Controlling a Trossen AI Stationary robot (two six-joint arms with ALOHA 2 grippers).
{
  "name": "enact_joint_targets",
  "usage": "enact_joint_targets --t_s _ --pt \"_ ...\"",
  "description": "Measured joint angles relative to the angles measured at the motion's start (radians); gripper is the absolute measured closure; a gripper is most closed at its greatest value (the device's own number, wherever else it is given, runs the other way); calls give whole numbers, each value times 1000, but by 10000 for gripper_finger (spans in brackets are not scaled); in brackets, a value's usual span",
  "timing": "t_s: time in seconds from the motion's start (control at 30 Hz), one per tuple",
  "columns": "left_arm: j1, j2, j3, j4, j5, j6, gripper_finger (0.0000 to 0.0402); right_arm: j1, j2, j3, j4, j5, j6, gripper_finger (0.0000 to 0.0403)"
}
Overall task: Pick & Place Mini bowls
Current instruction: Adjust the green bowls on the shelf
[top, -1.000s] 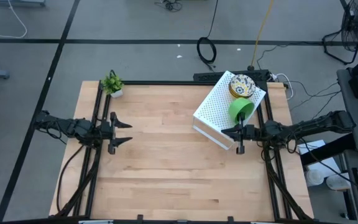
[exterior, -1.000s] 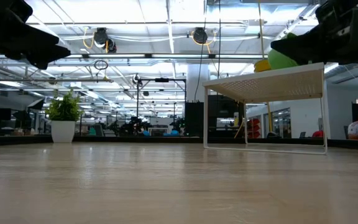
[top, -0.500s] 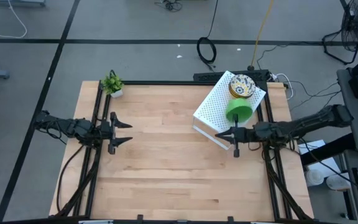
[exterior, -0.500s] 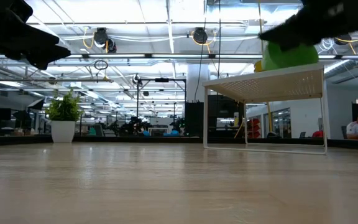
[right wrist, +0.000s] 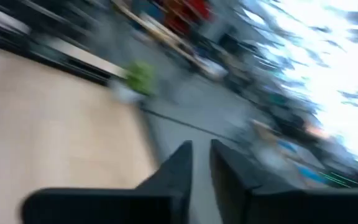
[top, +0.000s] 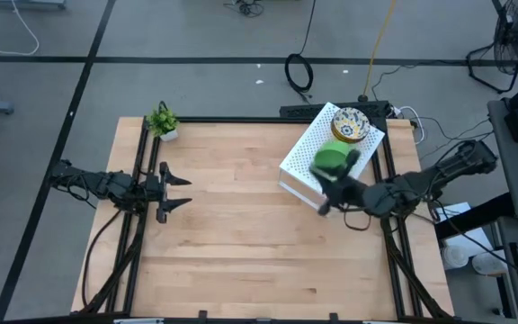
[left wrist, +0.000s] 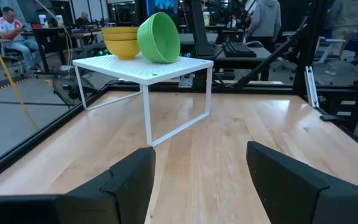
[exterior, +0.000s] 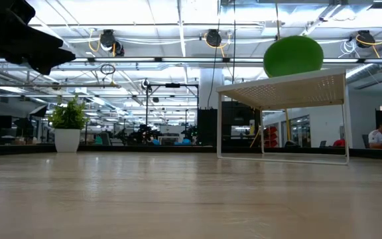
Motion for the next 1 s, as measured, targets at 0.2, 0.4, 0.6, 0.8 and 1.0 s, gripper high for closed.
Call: enact_joint_targets --t_s 0.2,0.4,0.6,0.8,1.0 --pt "0 0 0 -8 0 -15 149 -9 125 233 -36 490 -151 237" --pt "0 0 0 -15 0 -31 149 -49 198 332 269 542 -454 157" --pt "0 0 0 -20 0 -33 149 -77 208 324 268 511 -407 176" --pt "0 0 0 -20 0 -33 149 -75 228 269 158 194 -190 215" --pt "0 0 0 -18 0 -33 149 -135 233 268 -165 -588 295 247"
